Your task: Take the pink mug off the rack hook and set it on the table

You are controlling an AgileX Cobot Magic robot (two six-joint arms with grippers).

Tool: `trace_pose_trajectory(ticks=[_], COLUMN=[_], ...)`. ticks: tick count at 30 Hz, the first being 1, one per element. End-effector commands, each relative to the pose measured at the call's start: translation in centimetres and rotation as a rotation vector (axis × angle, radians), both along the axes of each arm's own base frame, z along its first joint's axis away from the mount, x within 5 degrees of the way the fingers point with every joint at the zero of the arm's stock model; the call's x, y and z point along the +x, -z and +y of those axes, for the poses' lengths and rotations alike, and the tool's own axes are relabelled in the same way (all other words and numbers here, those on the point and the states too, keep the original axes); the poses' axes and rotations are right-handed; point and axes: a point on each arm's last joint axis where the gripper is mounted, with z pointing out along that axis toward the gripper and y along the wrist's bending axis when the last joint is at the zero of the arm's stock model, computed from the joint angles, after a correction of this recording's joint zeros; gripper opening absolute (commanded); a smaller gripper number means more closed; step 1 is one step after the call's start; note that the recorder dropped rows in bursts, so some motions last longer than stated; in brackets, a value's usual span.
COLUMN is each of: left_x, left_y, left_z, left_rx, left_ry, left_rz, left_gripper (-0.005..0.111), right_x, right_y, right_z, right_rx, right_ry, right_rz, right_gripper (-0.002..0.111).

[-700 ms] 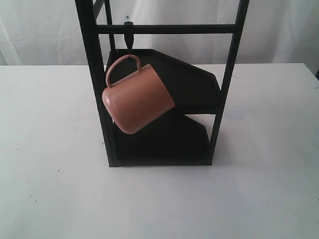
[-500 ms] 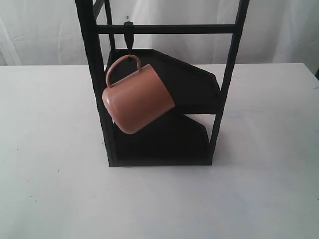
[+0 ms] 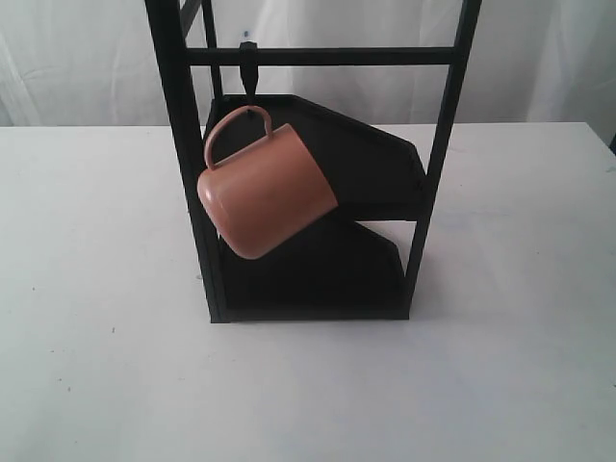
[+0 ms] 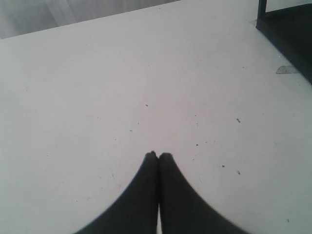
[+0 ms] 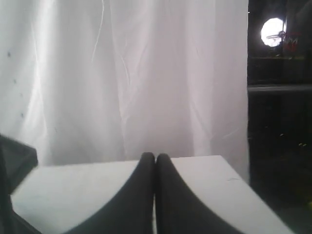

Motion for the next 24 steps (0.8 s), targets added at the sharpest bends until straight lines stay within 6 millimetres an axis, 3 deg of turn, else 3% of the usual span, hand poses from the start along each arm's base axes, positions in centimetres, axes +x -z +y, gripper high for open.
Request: trace_pose_trajectory(ticks=[1,13,18,20,24], left_x=[0.0,0.0,0.0,0.0,0.0], left_y=[0.1,0.1,0.1,0.1,0.1], left_z=[-0.1,-0.1,-0.1,-0.1,-0.1], left_rx=[-0.006,-0.006,-0.006,-0.006,-0.006], left_ry=[0.006,0.006,0.006,0.006,0.006], left_rz=[-0.005,-0.005,-0.005,-0.005,-0.005], left_gripper=[0.000,0.000,0.000,0.000,0.000], right_x=[-0.1,-0.2,-2.0,-2.7,-3.4], right_y=[-0.3,-0.8,-4.4,-6.5,-9.0], right_z=[0.0,0.0,-0.3,-0.1,1.0], right_rx=[0.310,0.313,0.383,0.427,0.208], right_ry=[-0.063,-0.075,-0.139,-0.202,-0.207], right_rz=[-0.062,-0.118,-0.522,-0.577,-0.515], right_gripper=[0.000,0.000,0.000,0.000,0.000])
